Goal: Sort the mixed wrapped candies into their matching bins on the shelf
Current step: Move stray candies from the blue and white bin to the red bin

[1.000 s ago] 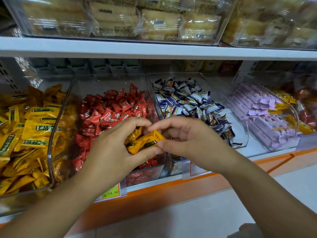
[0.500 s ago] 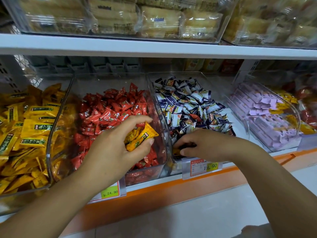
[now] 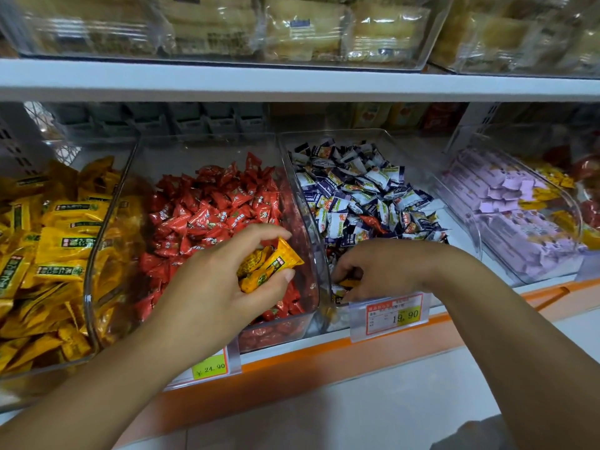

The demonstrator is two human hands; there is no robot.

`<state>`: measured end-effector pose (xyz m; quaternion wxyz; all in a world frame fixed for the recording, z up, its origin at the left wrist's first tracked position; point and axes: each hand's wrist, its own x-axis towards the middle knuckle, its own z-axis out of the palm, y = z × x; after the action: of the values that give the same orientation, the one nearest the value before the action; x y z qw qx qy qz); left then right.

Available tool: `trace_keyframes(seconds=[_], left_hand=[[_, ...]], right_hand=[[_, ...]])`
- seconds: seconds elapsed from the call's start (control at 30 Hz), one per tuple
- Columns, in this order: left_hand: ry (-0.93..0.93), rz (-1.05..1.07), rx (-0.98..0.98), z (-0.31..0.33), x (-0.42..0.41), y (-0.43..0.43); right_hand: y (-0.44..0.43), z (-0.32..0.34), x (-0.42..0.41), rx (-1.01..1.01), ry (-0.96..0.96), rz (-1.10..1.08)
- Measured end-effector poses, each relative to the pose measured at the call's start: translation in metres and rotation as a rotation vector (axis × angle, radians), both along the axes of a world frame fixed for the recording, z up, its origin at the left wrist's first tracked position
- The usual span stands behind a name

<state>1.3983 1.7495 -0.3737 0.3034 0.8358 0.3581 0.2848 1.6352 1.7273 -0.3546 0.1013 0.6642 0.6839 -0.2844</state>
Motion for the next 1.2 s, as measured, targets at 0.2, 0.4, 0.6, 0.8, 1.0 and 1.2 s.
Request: trace_keyframes(seconds=[0.2,0.4,0.6,0.8,1.0,1.2], left_hand=[[0.016,-0.001,0.012,0.0,0.0,0.0],[0.021,-0.012,0.016,0.001,-0.001,-0.001],[0.025,-0.019,0.009,-0.001,0.0,0.0],[0.027,-0.03,0.002,0.0,0.0,-0.002],[0.028,-0.019,0.01,0.0,-0.001,-0.003],[0.029,0.009,0.021,0.003,-0.003,-0.003]], right_hand=[[0.002,-0.001,0.003,-0.058,0.134,-0.036],[-0.009,-0.001,0.008,0.034,0.24,-0.108],[-0.019,0.002,0.023,0.244,0.502,-0.293],[-0.017,0.003,0.026,0.463,0.574,-0.341],[-0.023,0.01,0.025,0.421,0.485,-0.283],[-0.028,0.032,0.02,0.545,0.617,-0.368]])
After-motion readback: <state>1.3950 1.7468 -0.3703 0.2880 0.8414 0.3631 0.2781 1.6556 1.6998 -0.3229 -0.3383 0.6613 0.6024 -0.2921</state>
